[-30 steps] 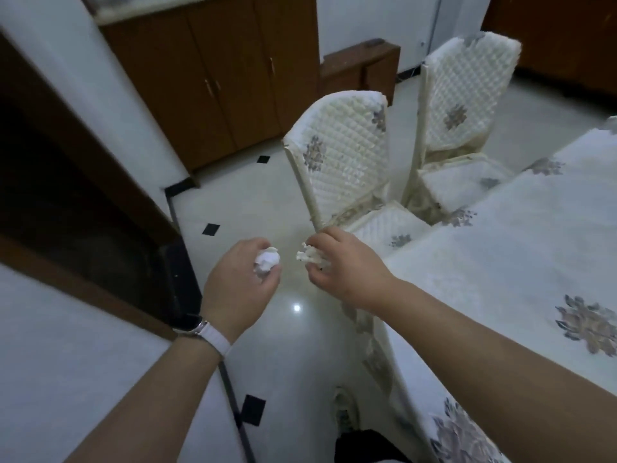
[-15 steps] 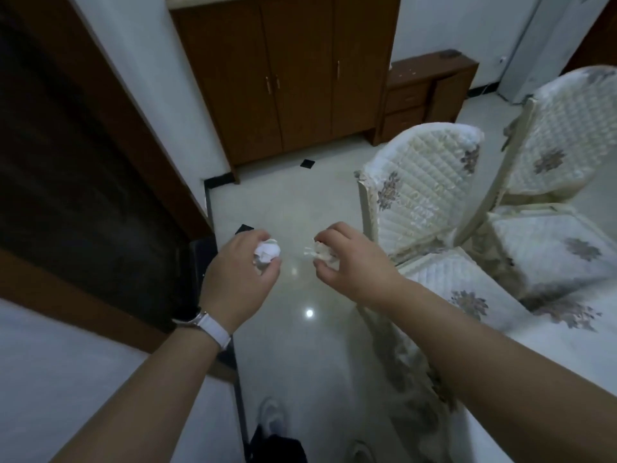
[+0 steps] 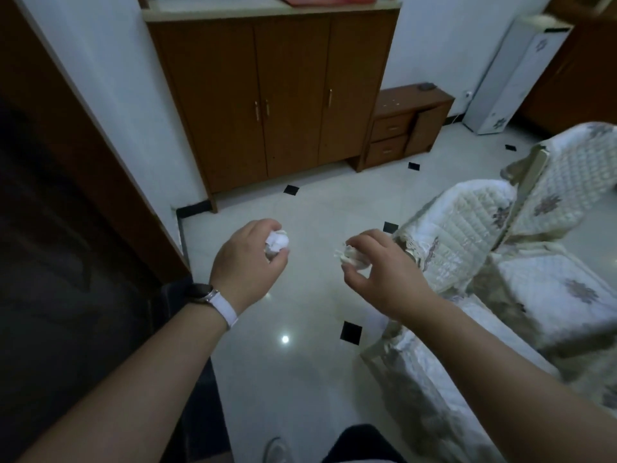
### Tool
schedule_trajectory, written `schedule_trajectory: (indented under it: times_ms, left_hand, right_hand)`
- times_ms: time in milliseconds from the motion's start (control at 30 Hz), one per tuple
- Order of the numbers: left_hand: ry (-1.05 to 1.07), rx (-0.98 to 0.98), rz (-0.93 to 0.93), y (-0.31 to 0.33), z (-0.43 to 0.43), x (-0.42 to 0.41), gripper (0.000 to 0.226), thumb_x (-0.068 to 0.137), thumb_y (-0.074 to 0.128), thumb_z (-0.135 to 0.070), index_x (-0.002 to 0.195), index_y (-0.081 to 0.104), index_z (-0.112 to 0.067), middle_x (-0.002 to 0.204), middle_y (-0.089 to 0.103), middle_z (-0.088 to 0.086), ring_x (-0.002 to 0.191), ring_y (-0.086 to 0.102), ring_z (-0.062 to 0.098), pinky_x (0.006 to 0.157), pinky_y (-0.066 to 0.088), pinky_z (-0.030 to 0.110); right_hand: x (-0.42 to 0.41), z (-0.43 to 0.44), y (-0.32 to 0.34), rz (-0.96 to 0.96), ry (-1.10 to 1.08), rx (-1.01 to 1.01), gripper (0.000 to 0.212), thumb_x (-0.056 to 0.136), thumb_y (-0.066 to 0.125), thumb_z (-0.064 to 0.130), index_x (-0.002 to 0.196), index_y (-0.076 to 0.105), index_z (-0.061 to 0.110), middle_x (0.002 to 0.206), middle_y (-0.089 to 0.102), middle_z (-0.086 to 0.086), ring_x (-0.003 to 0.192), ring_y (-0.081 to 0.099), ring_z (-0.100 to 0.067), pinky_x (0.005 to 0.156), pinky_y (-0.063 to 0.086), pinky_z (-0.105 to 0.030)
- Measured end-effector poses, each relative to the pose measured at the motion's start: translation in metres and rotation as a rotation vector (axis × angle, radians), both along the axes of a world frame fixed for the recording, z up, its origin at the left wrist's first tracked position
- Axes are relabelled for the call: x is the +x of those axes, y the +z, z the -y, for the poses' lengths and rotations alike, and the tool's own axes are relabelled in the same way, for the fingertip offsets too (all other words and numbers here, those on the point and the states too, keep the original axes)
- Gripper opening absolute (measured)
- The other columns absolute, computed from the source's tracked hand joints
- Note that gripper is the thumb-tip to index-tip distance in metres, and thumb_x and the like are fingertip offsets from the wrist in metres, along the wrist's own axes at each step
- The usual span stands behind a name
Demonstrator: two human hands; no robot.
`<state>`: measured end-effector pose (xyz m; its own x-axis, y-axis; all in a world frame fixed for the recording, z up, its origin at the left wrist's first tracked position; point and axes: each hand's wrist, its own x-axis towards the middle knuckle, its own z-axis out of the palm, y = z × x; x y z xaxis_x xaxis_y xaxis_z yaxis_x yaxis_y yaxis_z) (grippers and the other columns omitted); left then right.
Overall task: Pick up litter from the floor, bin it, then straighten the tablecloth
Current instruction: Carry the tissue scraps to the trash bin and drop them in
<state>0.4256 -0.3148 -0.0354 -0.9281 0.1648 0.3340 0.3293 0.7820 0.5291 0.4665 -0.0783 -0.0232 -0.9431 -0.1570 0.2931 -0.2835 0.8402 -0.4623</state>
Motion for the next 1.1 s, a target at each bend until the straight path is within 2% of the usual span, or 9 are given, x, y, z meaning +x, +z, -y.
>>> schedule_trajectory:
  times_ms: [233,467,667,833,1100]
  left_hand:
    - [-0.080,-0.015,0.014,-0.006,-0.016,-0.094,0.033,0.084,0.069,-0.027,0.115,0.060,-0.018,0.106,0.063,-0.001,0.089,0.057,0.018,0.070,0.040,0.023]
    - [-0.073,-0.055,0.070,-0.021,-0.041,-0.219,0.034,0.085,0.067,-0.028,0.117,0.059,-0.019,0.109,0.063,-0.002,0.092,0.057,0.018,0.072,0.044,0.025]
    - [-0.080,-0.067,0.064,-0.006,-0.081,-0.329,0.033,0.085,0.069,-0.028,0.115,0.060,-0.020,0.108,0.063,-0.004,0.093,0.058,0.018,0.073,0.049,0.029]
    - [-0.116,-0.056,0.044,0.007,-0.110,-0.400,0.031,0.085,0.066,-0.028,0.115,0.059,-0.019,0.106,0.061,-0.004,0.090,0.057,0.018,0.071,0.052,0.036]
    - [-0.222,0.006,0.046,-0.001,-0.142,-0.516,0.030,0.084,0.068,-0.026,0.112,0.061,-0.019,0.107,0.062,-0.005,0.094,0.056,0.015,0.074,0.046,0.028]
  right_hand:
    - [-0.092,-0.005,-0.009,0.018,-0.058,-0.012,0.030,0.083,0.068,0.026,0.110,0.063,0.016,0.107,0.058,0.002,0.088,0.056,-0.016,0.074,0.052,-0.035]
    - [-0.223,-0.027,-0.037,0.069,-0.068,-0.040,0.028,0.084,0.065,0.030,0.110,0.061,0.021,0.108,0.056,0.006,0.091,0.056,-0.017,0.073,0.051,-0.036]
    - [-0.336,-0.066,-0.025,0.084,-0.063,-0.068,0.027,0.085,0.063,0.032,0.110,0.059,0.024,0.110,0.055,0.009,0.092,0.054,-0.015,0.070,0.050,-0.034]
    - [-0.406,-0.094,-0.008,0.043,-0.073,-0.048,0.030,0.085,0.064,0.028,0.113,0.061,0.017,0.111,0.056,0.004,0.092,0.056,-0.019,0.073,0.051,-0.037]
    - [-0.493,-0.124,-0.010,0.042,-0.179,-0.029,0.029,0.085,0.064,0.028,0.112,0.061,0.017,0.109,0.056,0.004,0.090,0.057,-0.019,0.070,0.051,-0.036]
